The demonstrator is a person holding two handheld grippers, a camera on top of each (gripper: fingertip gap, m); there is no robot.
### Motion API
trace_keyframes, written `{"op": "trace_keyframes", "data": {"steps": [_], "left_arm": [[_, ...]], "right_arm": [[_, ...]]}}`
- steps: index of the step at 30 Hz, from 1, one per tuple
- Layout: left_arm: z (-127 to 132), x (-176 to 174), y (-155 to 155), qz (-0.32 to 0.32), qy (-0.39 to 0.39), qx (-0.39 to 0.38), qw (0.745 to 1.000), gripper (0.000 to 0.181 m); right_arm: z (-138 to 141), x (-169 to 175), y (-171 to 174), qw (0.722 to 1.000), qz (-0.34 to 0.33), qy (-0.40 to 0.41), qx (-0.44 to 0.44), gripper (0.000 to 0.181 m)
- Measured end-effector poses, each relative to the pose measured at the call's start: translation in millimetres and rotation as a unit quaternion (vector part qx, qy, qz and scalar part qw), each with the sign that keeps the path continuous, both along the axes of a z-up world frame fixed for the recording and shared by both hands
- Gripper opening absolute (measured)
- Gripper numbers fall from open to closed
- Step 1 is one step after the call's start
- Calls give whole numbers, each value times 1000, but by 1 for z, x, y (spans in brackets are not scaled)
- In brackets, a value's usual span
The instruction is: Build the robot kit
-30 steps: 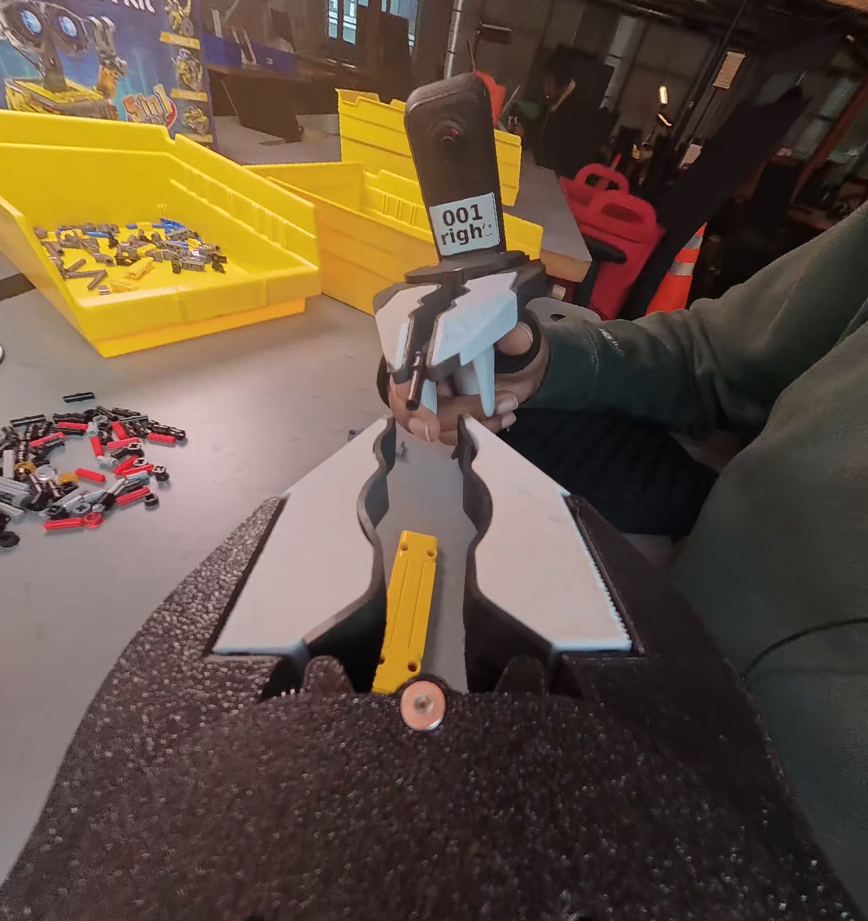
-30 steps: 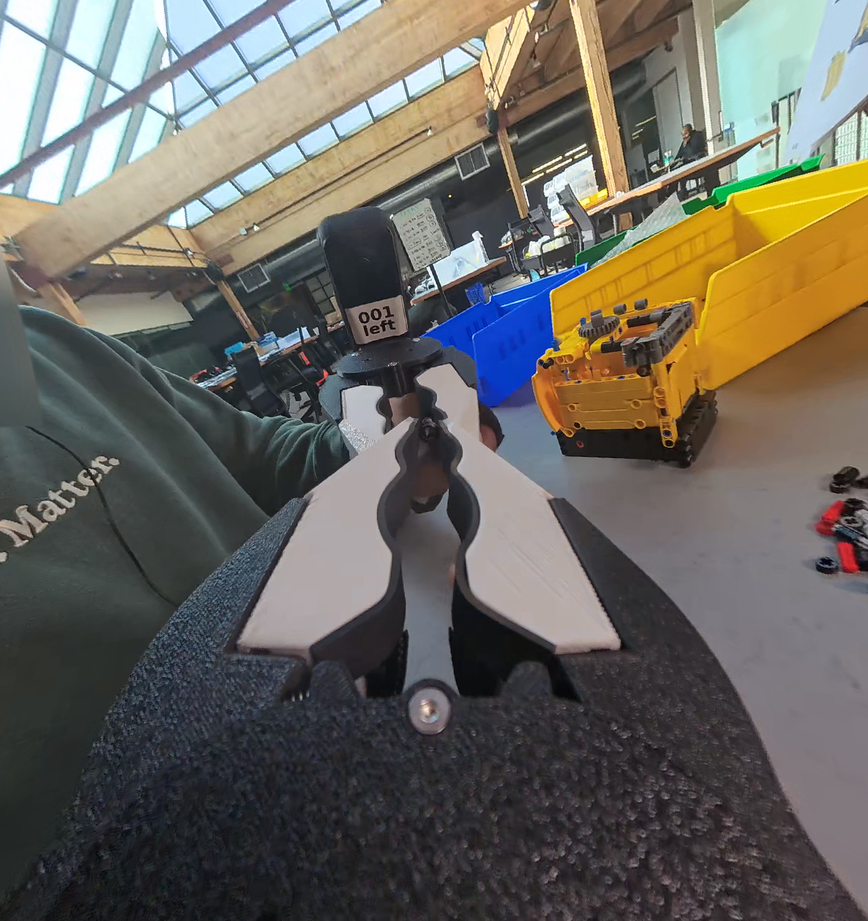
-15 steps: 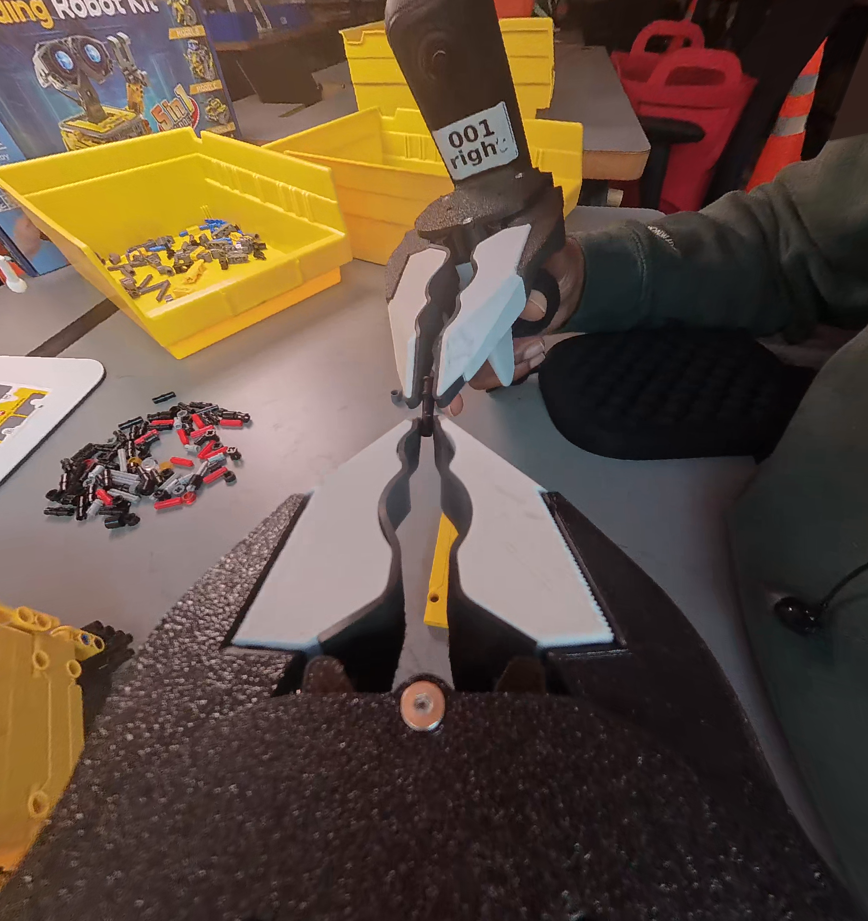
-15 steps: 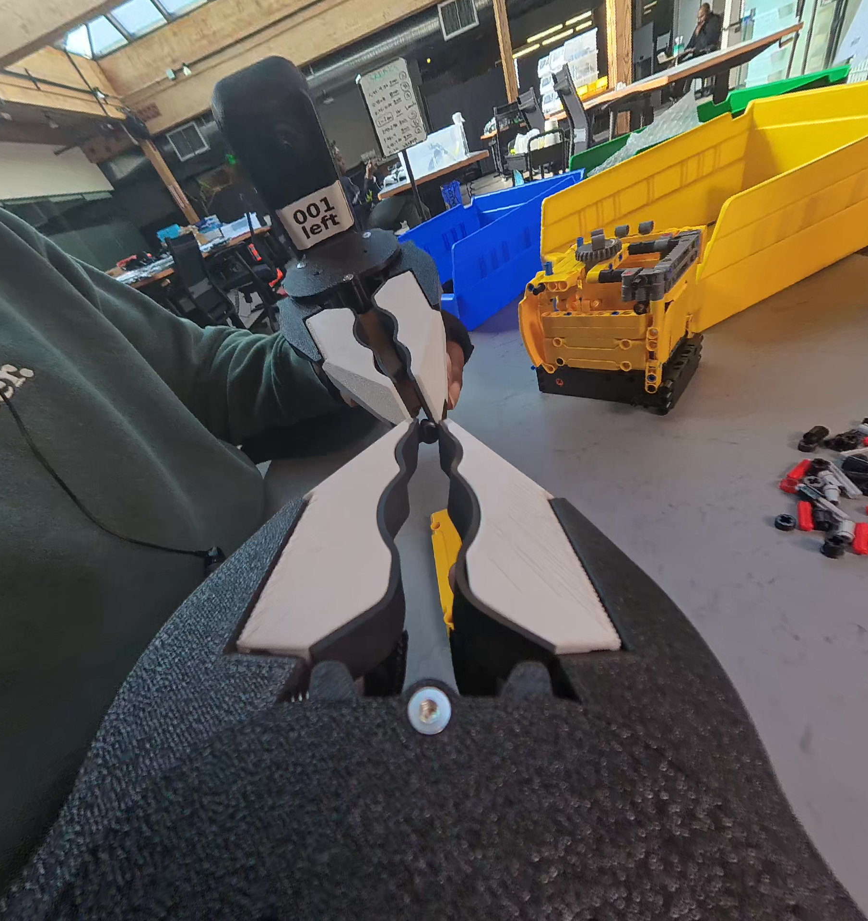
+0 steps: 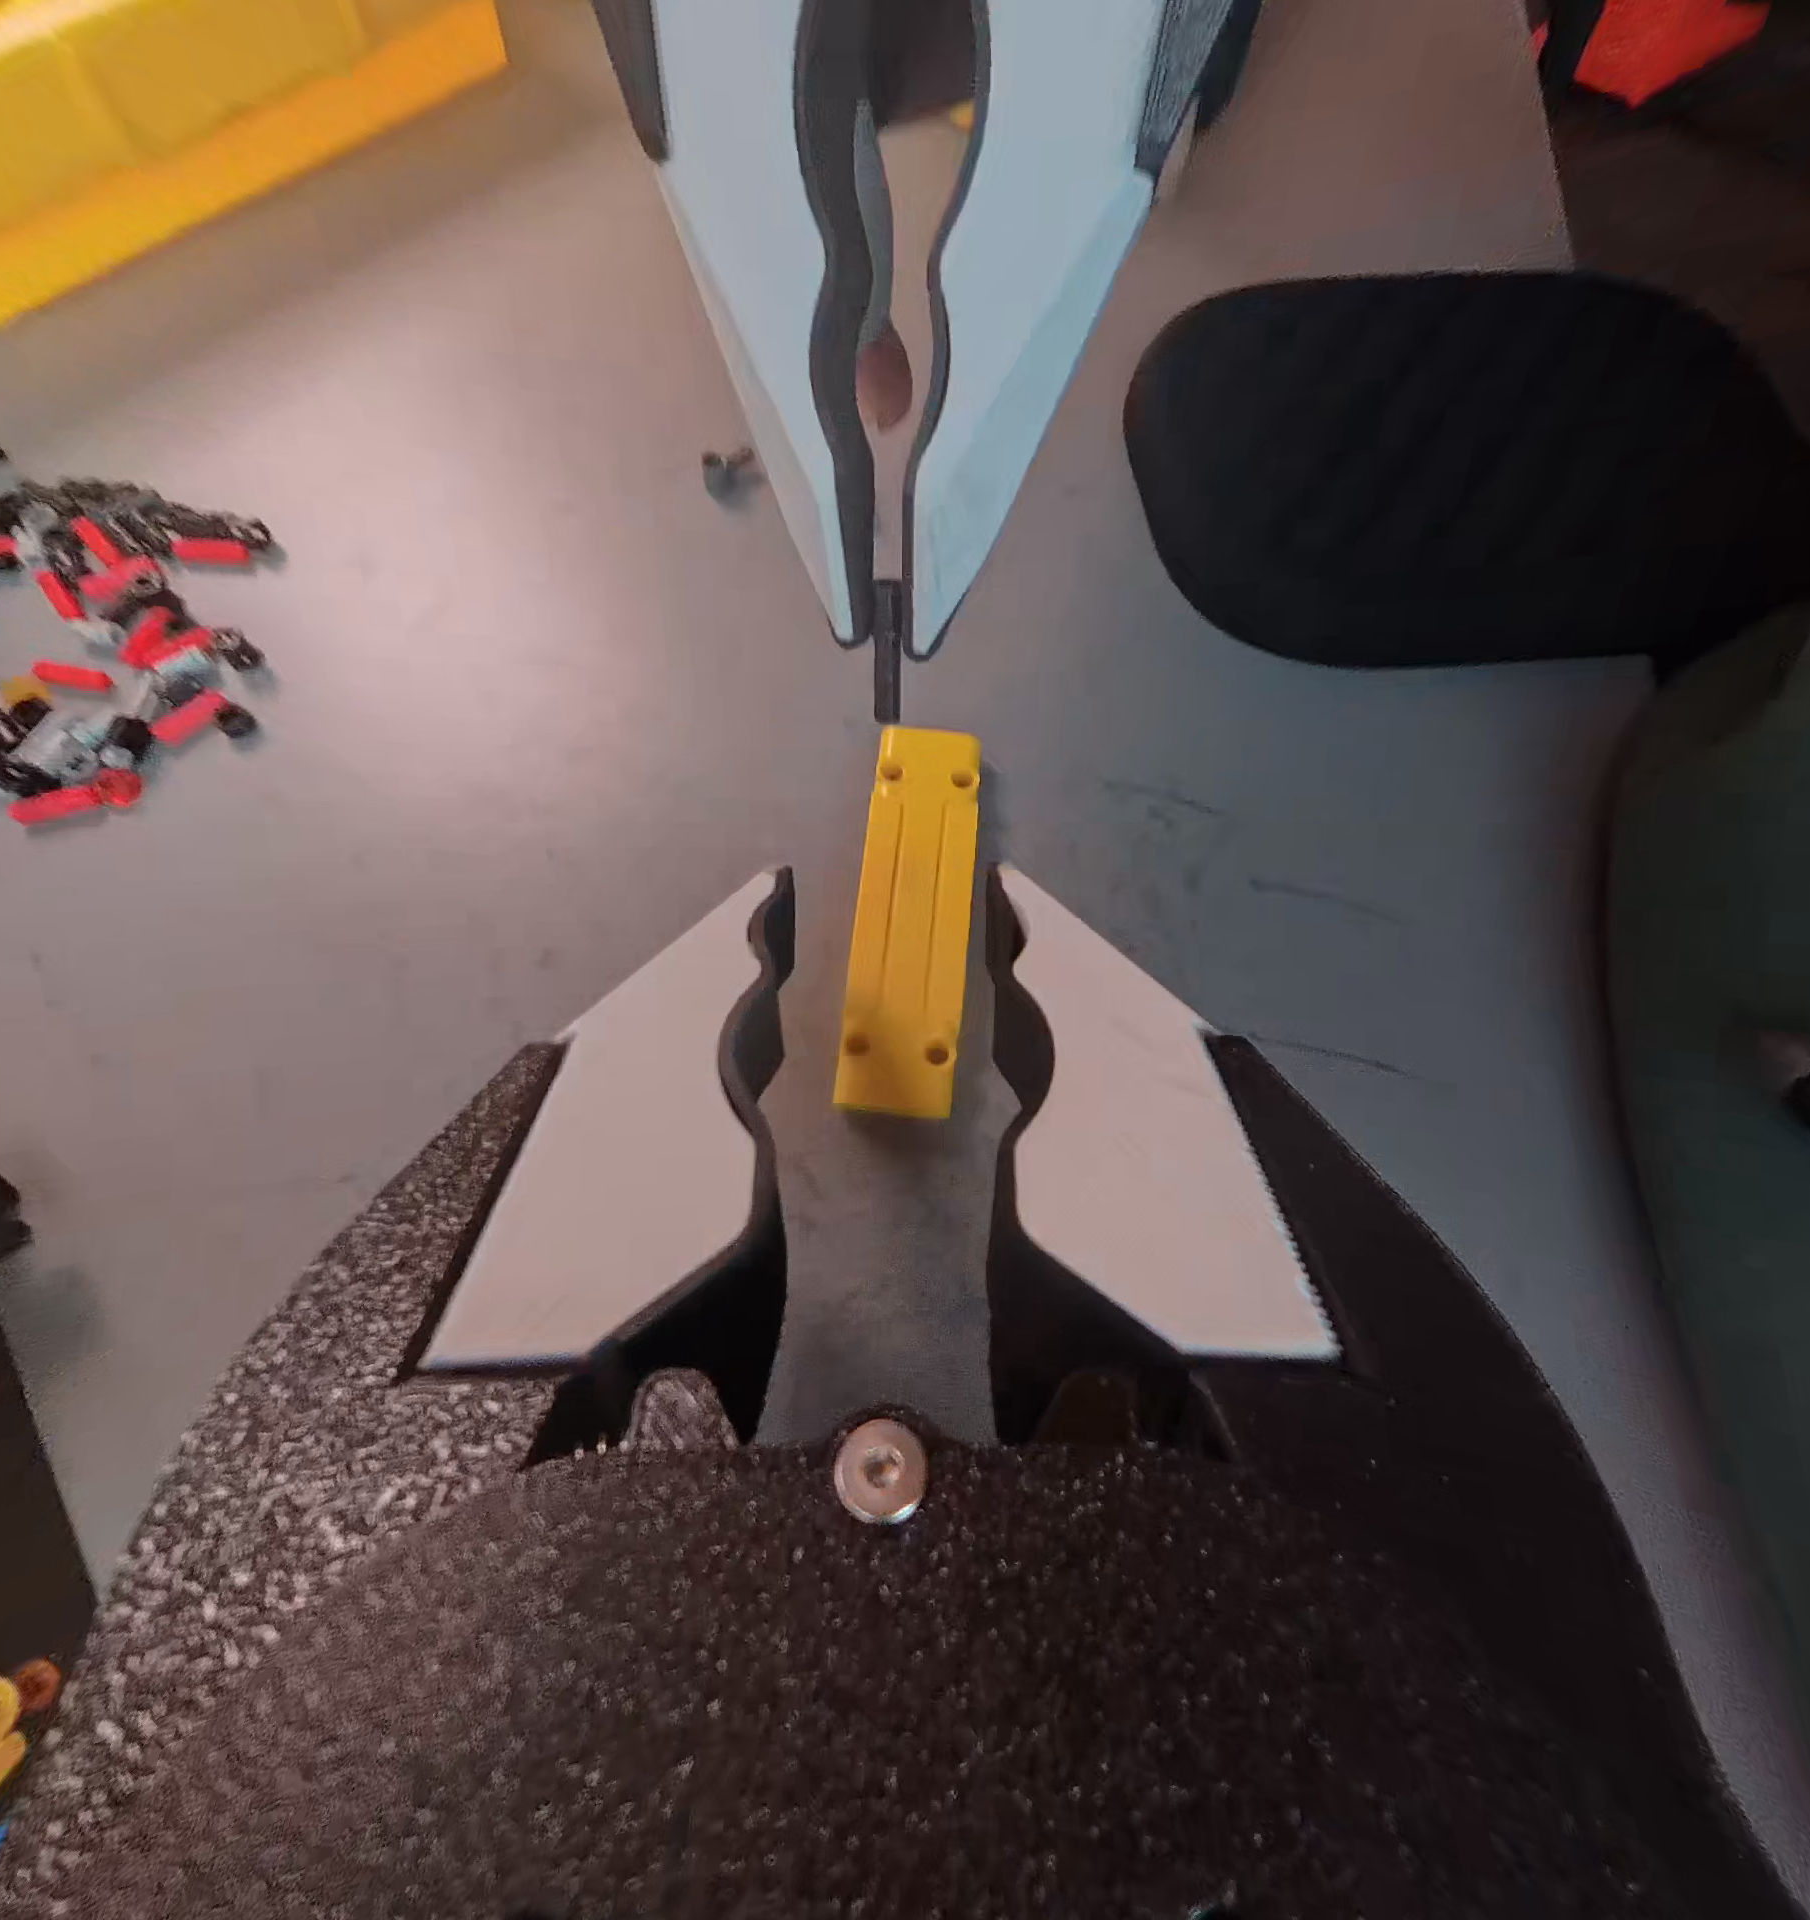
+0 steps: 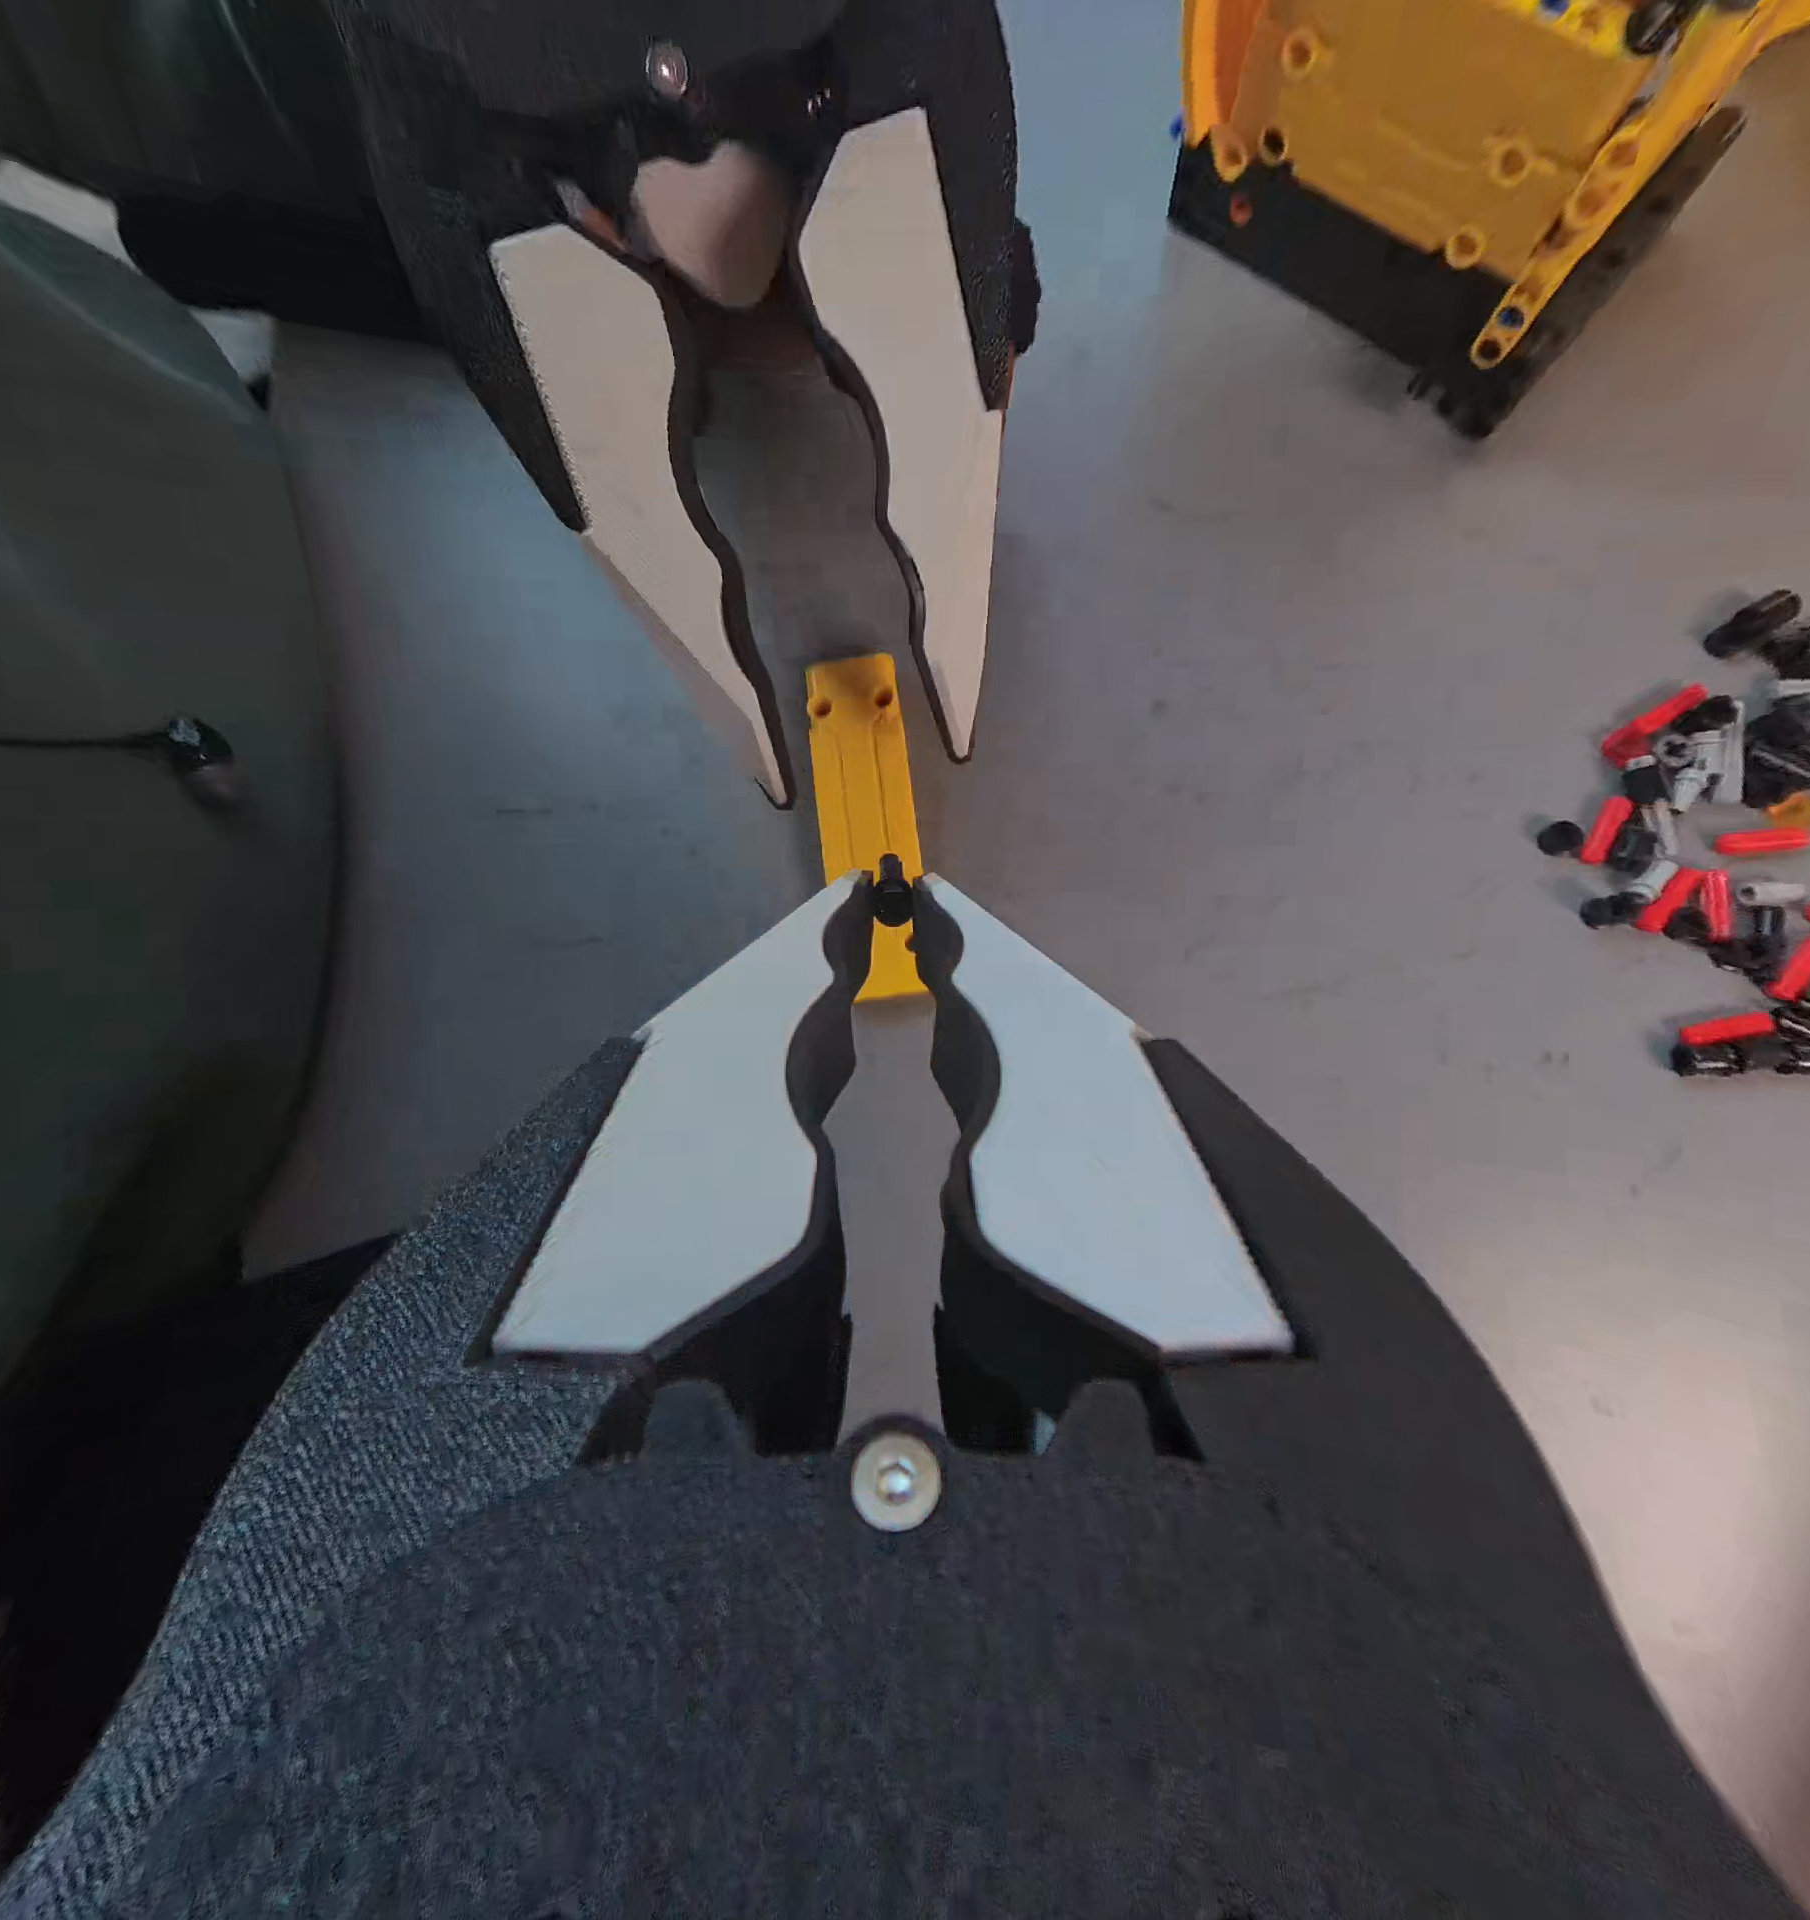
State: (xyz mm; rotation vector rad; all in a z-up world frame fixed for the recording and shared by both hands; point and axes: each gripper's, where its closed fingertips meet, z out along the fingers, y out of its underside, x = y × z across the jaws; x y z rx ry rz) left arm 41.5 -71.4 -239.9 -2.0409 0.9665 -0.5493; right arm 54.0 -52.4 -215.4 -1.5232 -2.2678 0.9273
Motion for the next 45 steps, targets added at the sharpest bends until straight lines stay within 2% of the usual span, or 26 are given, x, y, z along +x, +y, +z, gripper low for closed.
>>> {"op": "trace_keyframes", "data": {"steps": [4,8,17,20,27,35,37,40,45], "left_arm": [[-25,-7,-10,-5,36,-49,998,40],[-27,-11,-6,3,54,-38,998,26],[-27,-12,-5,6,53,-37,998,25],[-27,-13,-5,4,49,-37,998,25],[-27,-12,-5,4,46,-42,998,25],[-27,-12,-6,6,45,-42,998,25],[-28,-13,-5,6,47,-39,998,25],[-27,-13,-5,6,44,-43,998,25],[-27,-13,-6,5,52,-33,998,25]], "right_arm": [[-19,6,2,994,26,-88,61,6],[-33,7,4,986,38,-135,95,6],[-36,2,2,965,85,-178,171,6],[-37,2,1,962,99,-182,176,5],[-44,6,-1,971,83,-153,166,5],[-42,5,2,985,38,-113,123,7],[-33,8,2,989,35,-92,109,17],[-21,4,-1,993,19,-68,96,13],[-33,4,3,987,27,-93,126,6]]}}
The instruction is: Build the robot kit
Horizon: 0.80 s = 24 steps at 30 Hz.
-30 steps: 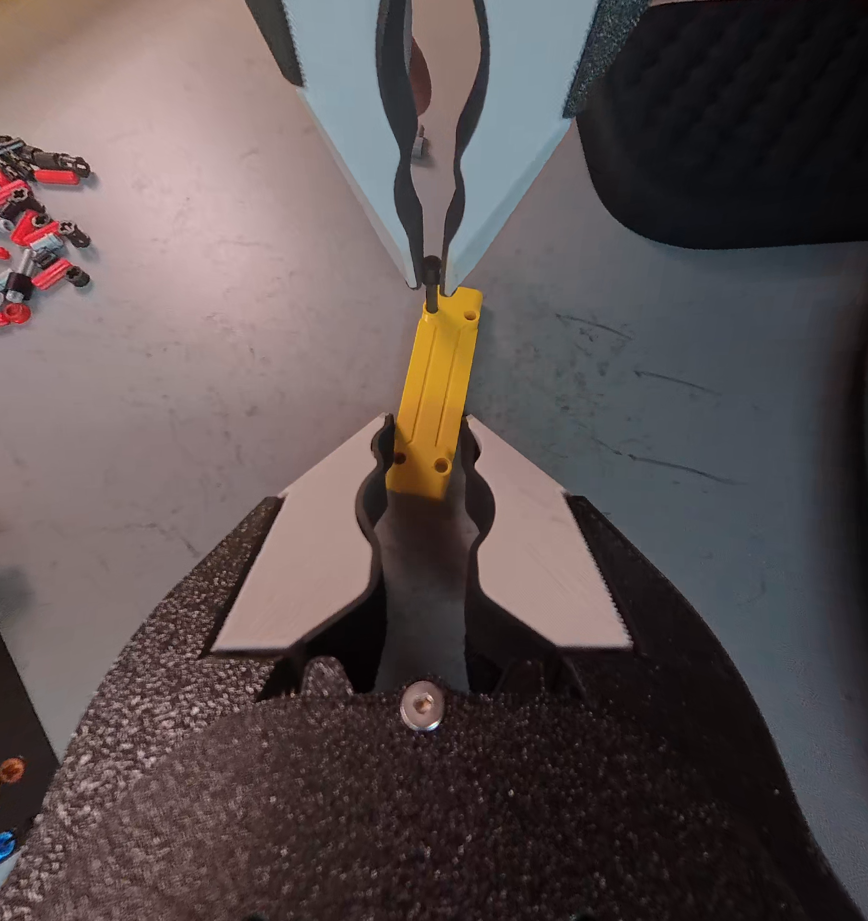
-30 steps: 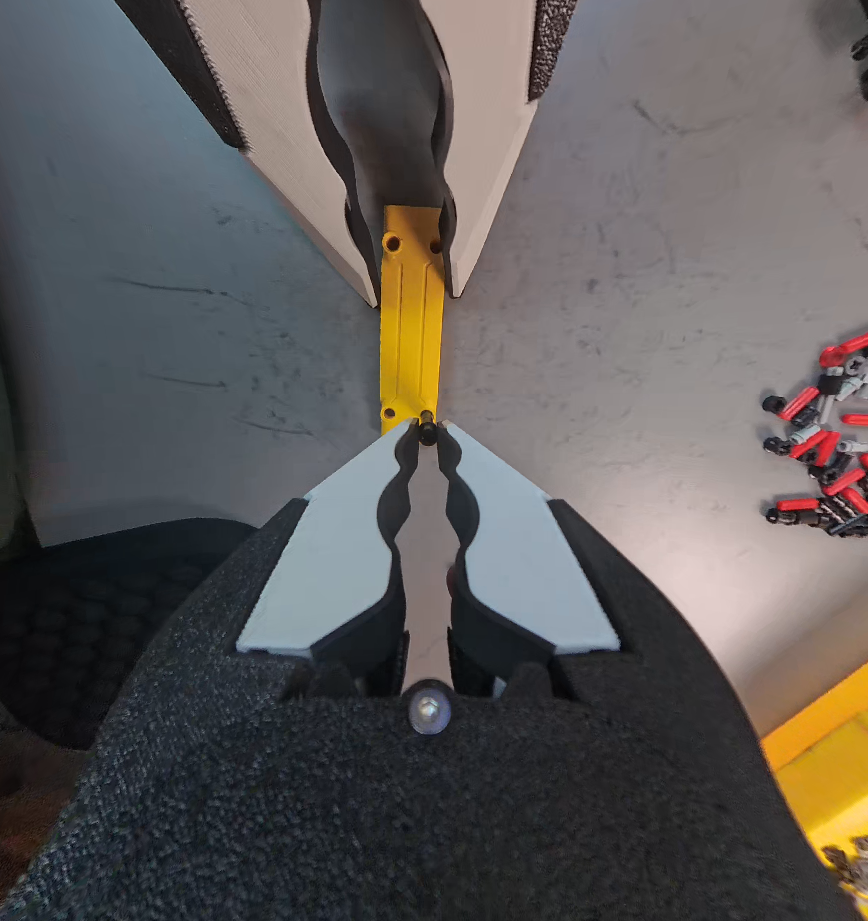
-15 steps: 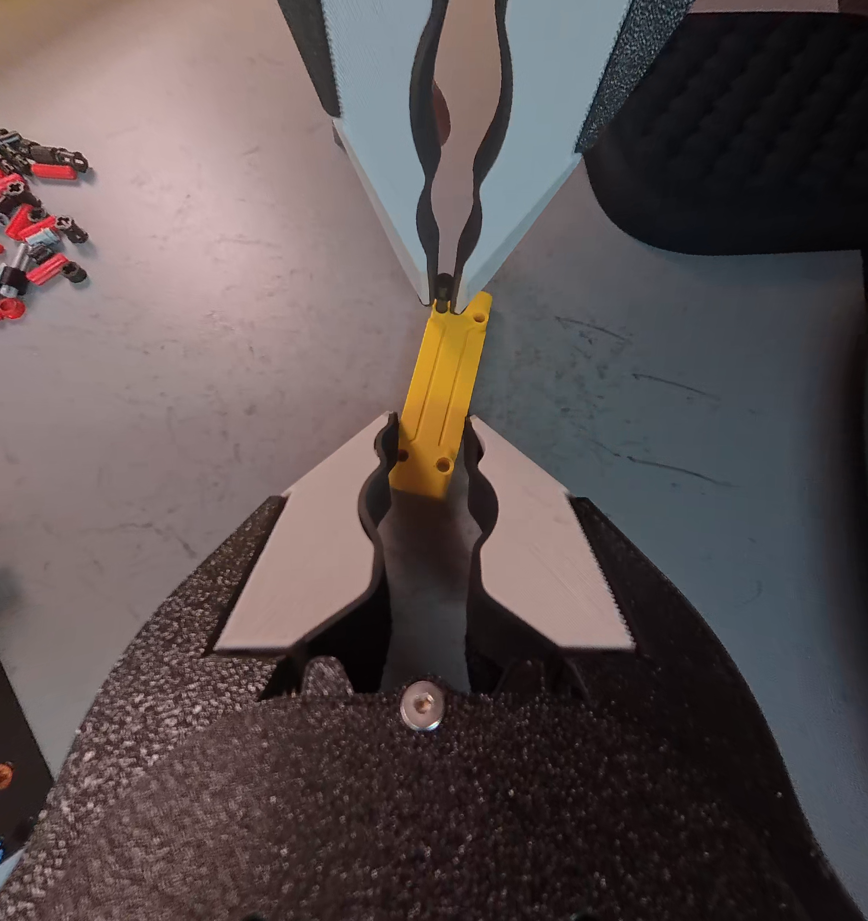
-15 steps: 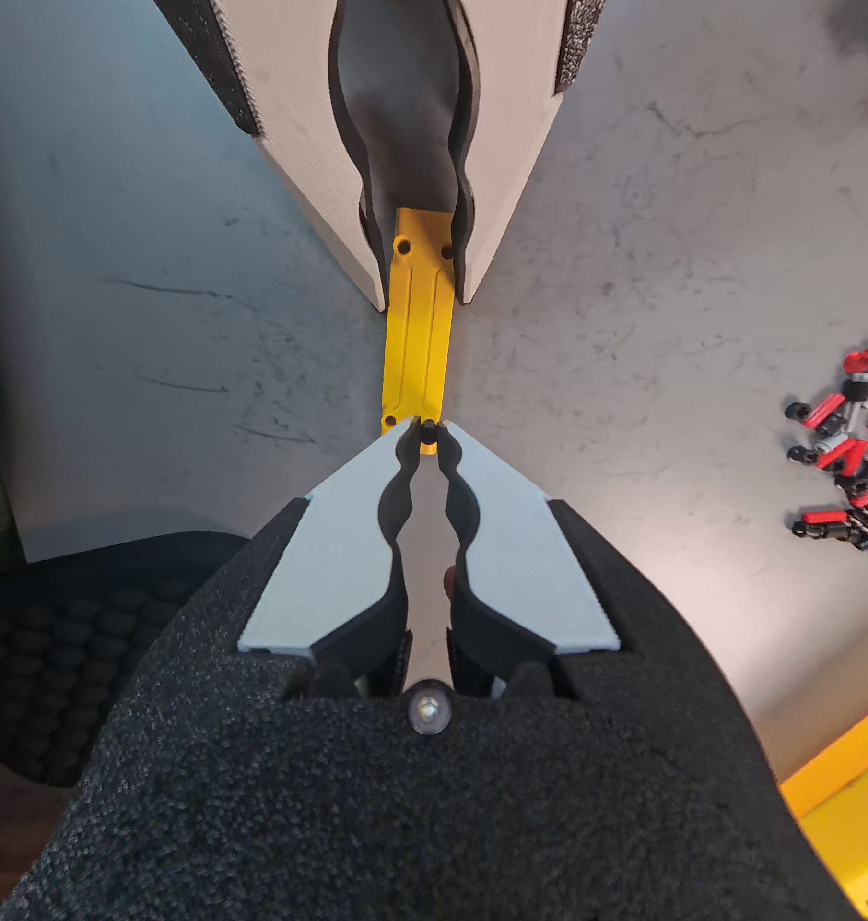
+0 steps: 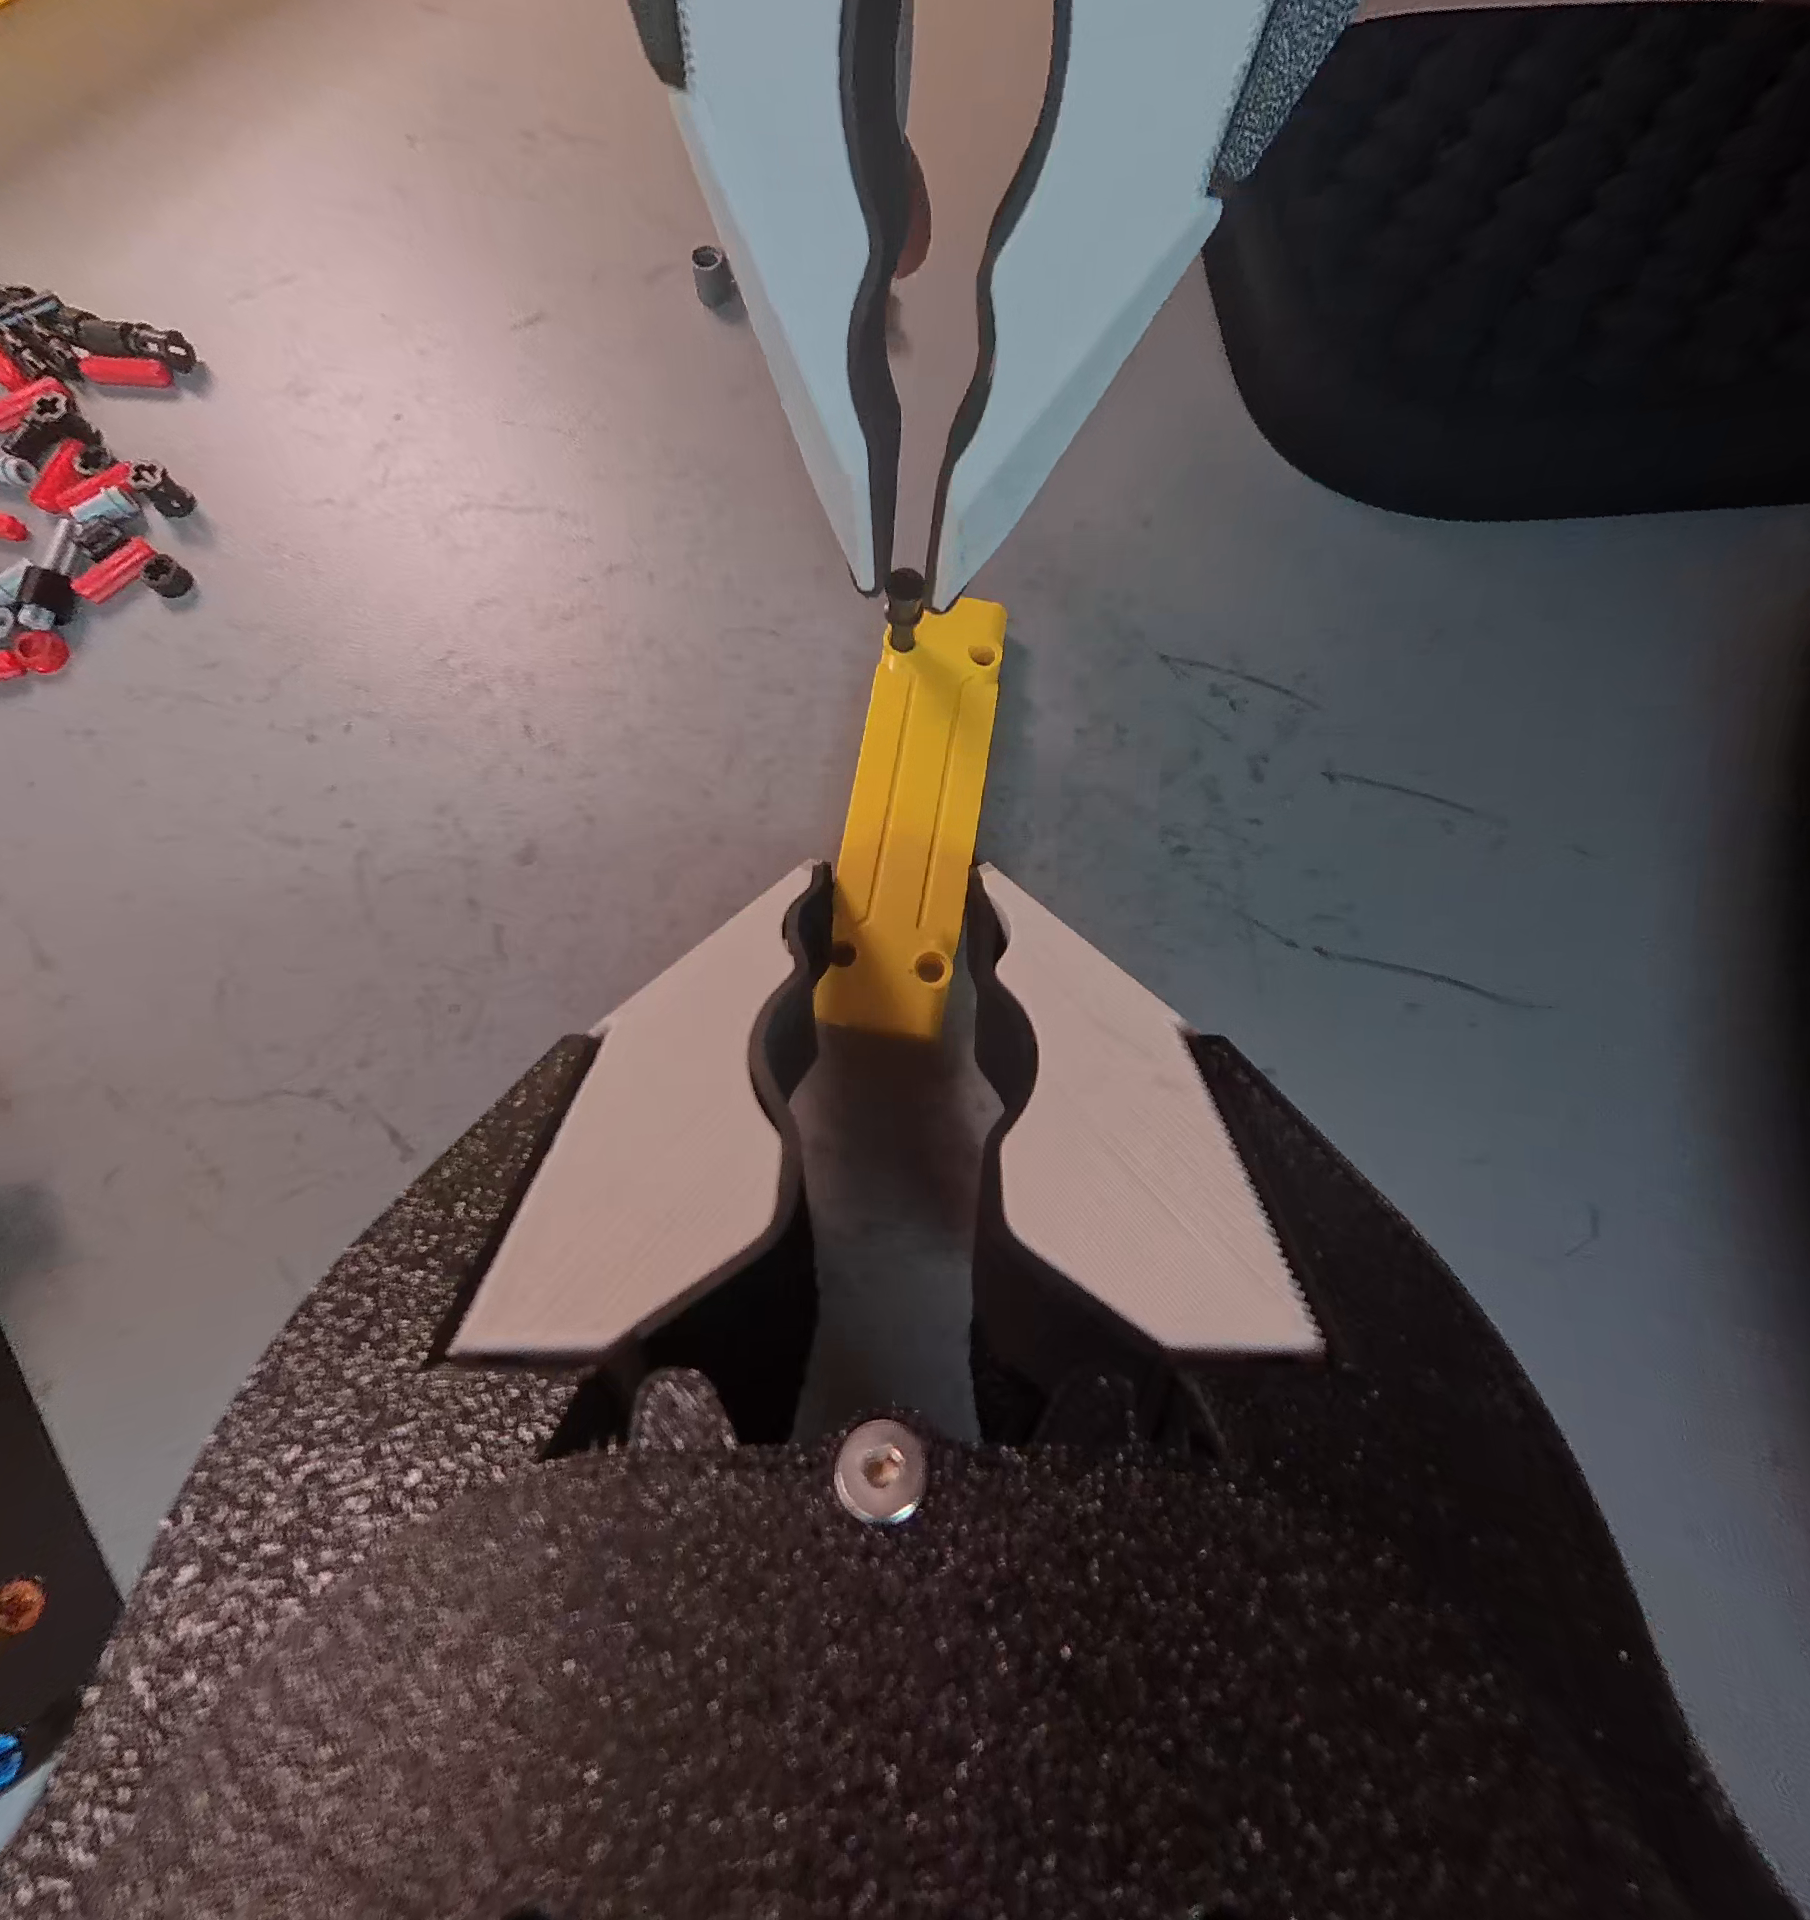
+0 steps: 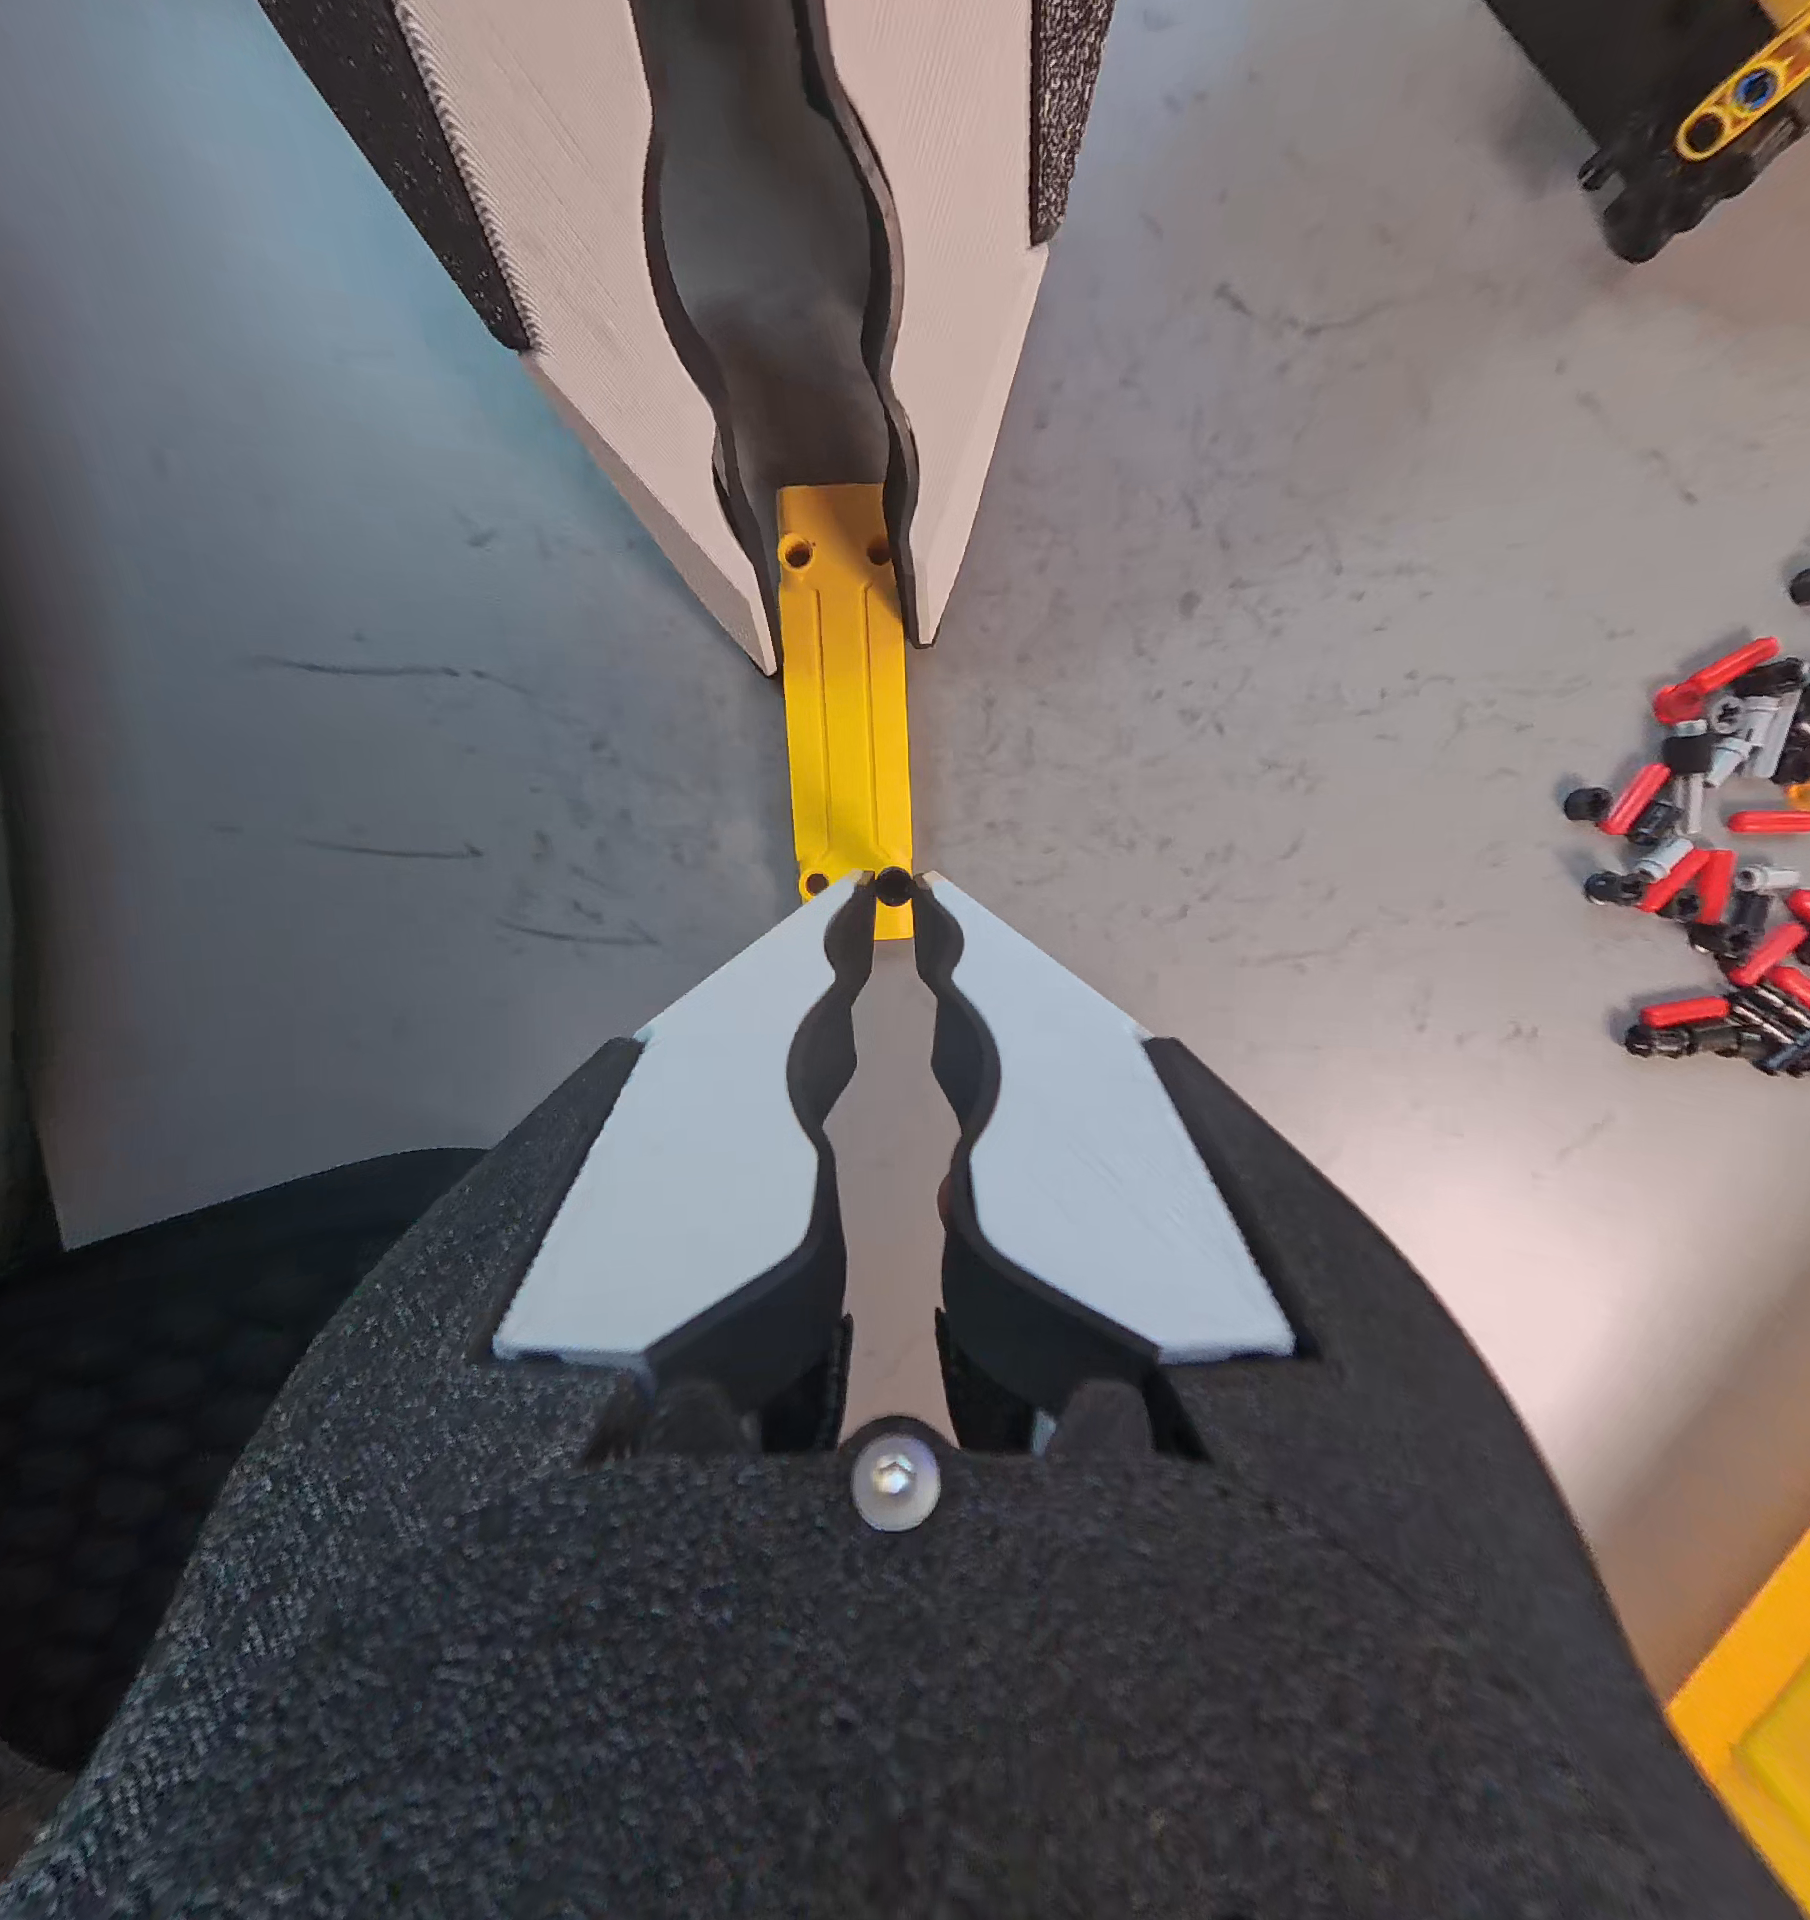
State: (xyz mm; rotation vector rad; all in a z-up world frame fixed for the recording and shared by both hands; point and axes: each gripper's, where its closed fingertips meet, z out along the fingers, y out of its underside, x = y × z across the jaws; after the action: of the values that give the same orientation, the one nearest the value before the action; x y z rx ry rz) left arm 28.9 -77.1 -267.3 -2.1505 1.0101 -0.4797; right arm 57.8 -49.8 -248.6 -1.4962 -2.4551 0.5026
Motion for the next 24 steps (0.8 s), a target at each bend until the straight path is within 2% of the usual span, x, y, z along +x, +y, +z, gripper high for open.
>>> {"op": "trace_keyframes", "data": {"steps": [7,10,11,14,16,18,20,24], "left_arm": [[0,0,0,2,-11,-12,1000,25],[3,0,-3,2,-30,-27,999,24],[4,0,-4,3,-43,-37,998,24],[11,0,-9,-4,-86,-70,994,24],[18,2,-11,-8,-129,-98,987,24],[24,3,-13,-13,-168,-124,978,25],[33,7,-17,-21,-220,-151,963,24],[47,8,-21,-27,-300,-197,933,24]], "right_arm": [[-2,0,-1,998,31,-40,23,6],[0,-2,2,998,37,3,41,6],[4,-4,3,996,50,39,56,12],[18,-2,-10,984,98,131,72,46],[18,-2,-10,974,106,166,109,52],[18,-4,-13,966,104,202,125,48],[19,-6,-14,953,120,232,153,33],[24,-9,-19,945,129,259,156,29]]}}
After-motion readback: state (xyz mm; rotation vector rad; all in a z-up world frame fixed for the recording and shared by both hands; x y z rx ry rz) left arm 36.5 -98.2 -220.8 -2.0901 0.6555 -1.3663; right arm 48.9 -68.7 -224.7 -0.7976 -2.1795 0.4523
